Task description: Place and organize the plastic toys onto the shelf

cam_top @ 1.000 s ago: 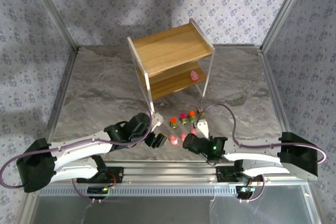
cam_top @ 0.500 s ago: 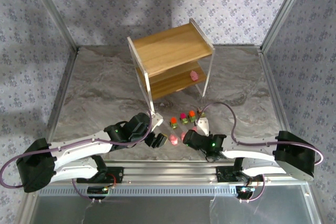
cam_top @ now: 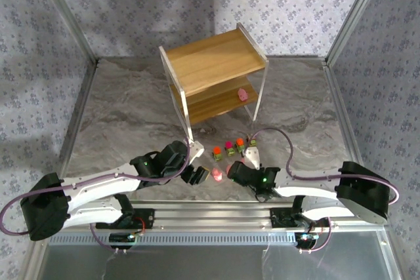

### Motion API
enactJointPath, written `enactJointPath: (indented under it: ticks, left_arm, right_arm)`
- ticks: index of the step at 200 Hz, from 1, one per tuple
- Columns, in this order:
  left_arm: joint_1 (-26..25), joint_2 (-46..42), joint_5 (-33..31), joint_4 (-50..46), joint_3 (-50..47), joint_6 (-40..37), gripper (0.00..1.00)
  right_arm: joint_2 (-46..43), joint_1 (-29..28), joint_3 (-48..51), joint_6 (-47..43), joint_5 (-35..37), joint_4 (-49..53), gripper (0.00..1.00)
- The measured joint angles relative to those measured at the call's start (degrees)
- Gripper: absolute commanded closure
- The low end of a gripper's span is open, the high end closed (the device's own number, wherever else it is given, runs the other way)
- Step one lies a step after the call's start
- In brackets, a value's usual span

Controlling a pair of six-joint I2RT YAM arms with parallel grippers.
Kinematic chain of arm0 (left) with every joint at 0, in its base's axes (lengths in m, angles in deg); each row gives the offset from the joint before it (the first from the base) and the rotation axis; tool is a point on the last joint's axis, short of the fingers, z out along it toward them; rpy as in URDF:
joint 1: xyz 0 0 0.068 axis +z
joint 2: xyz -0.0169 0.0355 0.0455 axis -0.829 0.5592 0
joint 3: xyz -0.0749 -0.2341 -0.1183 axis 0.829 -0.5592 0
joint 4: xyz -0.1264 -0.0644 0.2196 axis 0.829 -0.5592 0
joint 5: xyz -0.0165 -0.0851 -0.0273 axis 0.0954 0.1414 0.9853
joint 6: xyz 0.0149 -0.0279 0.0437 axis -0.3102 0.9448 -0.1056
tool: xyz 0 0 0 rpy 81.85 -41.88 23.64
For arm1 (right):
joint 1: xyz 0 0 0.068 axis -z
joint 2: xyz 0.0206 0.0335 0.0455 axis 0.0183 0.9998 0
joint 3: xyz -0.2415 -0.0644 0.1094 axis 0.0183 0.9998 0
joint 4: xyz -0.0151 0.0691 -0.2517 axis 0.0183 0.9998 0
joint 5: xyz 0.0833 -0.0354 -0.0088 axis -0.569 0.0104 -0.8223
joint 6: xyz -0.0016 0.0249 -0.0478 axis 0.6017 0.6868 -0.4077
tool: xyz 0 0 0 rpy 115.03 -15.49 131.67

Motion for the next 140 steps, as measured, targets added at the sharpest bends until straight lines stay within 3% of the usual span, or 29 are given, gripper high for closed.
enactJointPath:
  ticks: [140]
  left_arm:
    - [0.00, 0.00, -0.42, -0.02, 0.00, 0.00, 0.14]
  right_arm:
    - [1.27, 2.64, -0.02, -1.07, -0.39, -2.19, 0.52]
